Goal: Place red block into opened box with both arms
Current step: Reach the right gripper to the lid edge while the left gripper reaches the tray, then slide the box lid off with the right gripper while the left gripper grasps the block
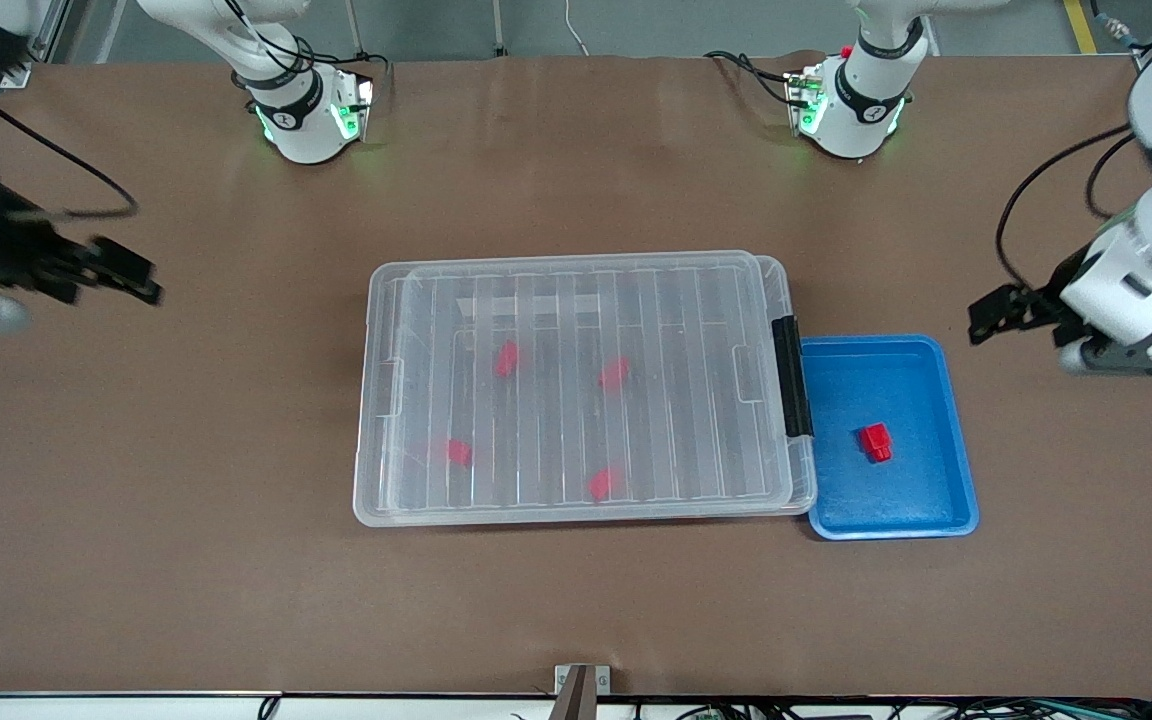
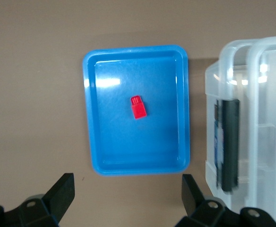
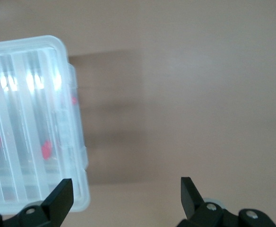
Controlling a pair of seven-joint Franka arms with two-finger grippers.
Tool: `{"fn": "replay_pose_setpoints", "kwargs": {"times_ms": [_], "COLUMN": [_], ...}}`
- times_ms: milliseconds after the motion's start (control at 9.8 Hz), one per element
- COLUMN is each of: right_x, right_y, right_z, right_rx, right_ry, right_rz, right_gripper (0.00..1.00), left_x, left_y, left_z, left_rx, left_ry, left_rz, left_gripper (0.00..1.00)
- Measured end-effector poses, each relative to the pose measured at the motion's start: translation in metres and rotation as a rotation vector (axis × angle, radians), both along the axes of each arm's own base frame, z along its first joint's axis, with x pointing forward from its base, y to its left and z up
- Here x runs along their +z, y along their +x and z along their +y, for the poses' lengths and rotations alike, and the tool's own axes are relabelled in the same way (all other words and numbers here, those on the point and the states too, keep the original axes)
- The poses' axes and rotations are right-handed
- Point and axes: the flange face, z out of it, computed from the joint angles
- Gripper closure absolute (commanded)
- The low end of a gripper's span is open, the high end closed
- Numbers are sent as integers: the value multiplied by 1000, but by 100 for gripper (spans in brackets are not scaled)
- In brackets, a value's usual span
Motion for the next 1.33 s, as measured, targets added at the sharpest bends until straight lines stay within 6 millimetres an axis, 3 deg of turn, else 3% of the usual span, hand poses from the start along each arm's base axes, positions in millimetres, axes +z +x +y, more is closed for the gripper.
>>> {"fn": "replay_pose_setpoints", "kwargs": {"times_ms": [306,612,816,1020,1327], "right_x": [-117,-193,-218,-223,-225], "right_y": [35,37,40,43,48], "right_z": [79,138,141,130,110], "right_rx": [62,91,107,104,108], "right_ry": [12,3,-37,-64,-95], "right_rz": [1,-14,-12,-10,-10], "right_gripper": [0,0,0,0,0], "left_x": [-118,-207,-257,-289,-310], "left_y": [12,25,28,27,26], "left_z": [5,4,4,3,1], "left_rx": [101,134,164,184,192], "left_ry": [-9,-15,-19,-21,-23], "left_rz": [15,43,55,63,69], "left_gripper": [0,1,8,18,67]}}
